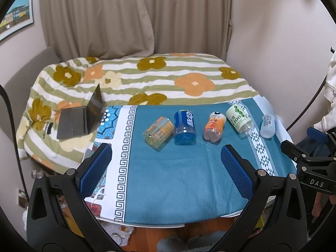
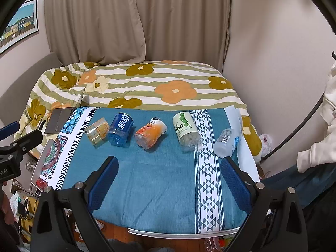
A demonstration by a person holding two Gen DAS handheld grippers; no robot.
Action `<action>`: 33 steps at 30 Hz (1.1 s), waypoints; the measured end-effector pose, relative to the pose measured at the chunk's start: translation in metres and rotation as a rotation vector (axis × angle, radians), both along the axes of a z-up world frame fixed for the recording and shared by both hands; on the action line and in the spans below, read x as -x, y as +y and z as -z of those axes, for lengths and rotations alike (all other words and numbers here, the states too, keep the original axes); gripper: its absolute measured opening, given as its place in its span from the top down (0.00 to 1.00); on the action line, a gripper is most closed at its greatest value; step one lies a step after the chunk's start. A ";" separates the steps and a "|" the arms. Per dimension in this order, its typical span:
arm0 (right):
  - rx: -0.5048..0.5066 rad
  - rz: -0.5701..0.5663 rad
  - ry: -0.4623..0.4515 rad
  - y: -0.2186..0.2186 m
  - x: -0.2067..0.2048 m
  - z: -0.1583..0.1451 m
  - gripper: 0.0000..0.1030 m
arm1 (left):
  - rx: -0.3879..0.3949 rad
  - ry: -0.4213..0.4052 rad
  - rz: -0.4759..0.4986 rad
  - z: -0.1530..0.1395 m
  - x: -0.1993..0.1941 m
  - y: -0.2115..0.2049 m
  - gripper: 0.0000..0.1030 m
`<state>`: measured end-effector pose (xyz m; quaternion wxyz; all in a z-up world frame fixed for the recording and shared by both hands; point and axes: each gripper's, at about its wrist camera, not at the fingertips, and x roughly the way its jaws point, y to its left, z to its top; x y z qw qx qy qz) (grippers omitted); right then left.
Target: Flip cup upright
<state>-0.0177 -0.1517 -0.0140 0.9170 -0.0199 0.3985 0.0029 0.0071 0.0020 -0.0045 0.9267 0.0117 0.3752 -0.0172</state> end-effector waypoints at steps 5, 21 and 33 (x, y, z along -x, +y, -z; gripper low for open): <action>0.001 -0.001 0.002 0.000 -0.001 0.001 0.06 | 0.002 0.003 0.000 0.001 -0.001 -0.001 0.00; 0.005 0.000 0.009 0.004 -0.003 0.004 0.06 | 0.006 0.016 0.003 0.008 -0.009 -0.005 0.00; 0.007 0.002 0.009 0.005 -0.004 0.004 0.06 | 0.013 0.019 0.004 0.009 -0.011 -0.005 0.00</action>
